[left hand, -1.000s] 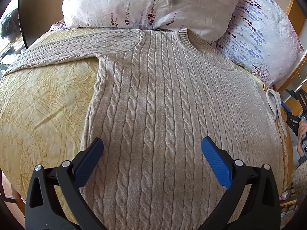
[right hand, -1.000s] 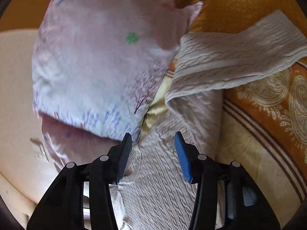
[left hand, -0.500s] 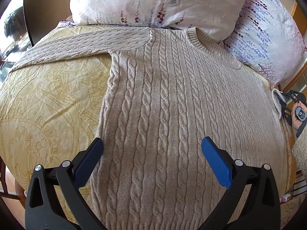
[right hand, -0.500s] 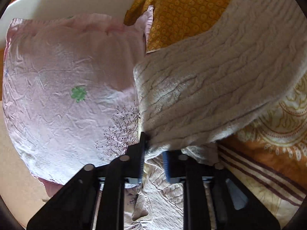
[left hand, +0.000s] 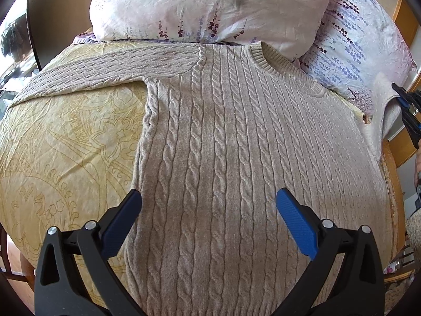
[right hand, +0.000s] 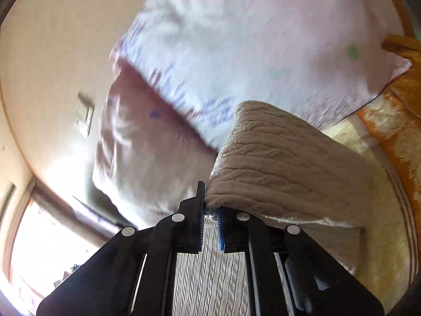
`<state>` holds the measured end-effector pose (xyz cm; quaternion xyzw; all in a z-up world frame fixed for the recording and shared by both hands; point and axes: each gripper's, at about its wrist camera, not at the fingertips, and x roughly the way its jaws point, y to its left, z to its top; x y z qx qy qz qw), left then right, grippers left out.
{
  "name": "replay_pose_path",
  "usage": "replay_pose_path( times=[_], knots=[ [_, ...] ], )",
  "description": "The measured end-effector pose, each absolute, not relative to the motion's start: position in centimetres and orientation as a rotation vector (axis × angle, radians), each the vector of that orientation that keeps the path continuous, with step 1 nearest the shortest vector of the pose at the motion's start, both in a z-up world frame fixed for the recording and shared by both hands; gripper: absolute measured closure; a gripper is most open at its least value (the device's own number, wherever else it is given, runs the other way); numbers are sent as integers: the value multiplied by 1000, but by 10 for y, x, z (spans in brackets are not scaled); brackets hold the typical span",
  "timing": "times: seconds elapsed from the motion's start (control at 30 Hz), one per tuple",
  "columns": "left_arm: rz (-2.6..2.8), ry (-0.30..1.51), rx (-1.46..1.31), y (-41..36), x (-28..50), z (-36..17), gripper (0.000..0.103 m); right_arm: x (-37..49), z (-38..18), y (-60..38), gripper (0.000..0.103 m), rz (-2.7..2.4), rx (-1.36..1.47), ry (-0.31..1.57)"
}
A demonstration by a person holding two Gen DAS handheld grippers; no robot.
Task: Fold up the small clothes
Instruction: 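Close the right tool on the sleeve cuff and lift it, then carry the held sleeve across the sweater body toward the collar with the right tool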
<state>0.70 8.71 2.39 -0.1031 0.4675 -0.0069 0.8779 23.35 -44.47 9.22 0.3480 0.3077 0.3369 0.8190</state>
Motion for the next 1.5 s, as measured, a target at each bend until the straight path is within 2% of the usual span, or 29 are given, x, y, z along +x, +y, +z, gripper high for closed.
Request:
replay_pose_path(
  times=[0.2, 0.3, 0.33, 0.4, 0.43, 0.5, 0.7, 0.8, 0.93, 0.97, 1.0, 1.2, 1.5],
  knots=[
    [-33, 966, -223, 86, 9, 26, 2, 195, 35, -339, 94, 755, 480, 944],
    [-36, 958, -221, 89, 7, 27, 2, 189, 13, -331, 90, 718, 528, 1034],
    [-33, 956, -223, 90, 6, 27, 2, 191, 10, -335, 85, 717, 581, 1043],
    [-23, 957, -235, 96, 4, 26, 2, 189, 8, -357, 53, 688, 661, 1038],
    [-15, 959, -242, 99, 3, 26, 2, 190, 9, -366, 49, 672, 698, 1024],
    [-1, 960, -260, 105, 1, 25, 2, 189, 7, -383, 48, 652, 776, 1000],
    [14, 952, -280, 115, -1, 26, 2, 201, -4, -432, 49, 471, 991, 933],
    [14, 945, -274, 118, -4, 27, 2, 205, -13, -463, 52, 367, 1089, 894],
    [26, 945, -281, 124, -5, 27, 2, 211, -25, -483, 75, 295, 1147, 884],
    [28, 944, -283, 126, -5, 27, 2, 213, -27, -482, 87, 295, 1145, 887],
    [30, 942, -284, 127, -5, 28, 2, 213, -28, -479, 90, 302, 1144, 891],
    [33, 932, -288, 132, -6, 29, 2, 209, -22, -445, 93, 460, 1245, 876],
    [30, 917, -301, 137, -7, 30, 2, 221, 24, -333, 93, 784, 1262, 884]
  ],
)
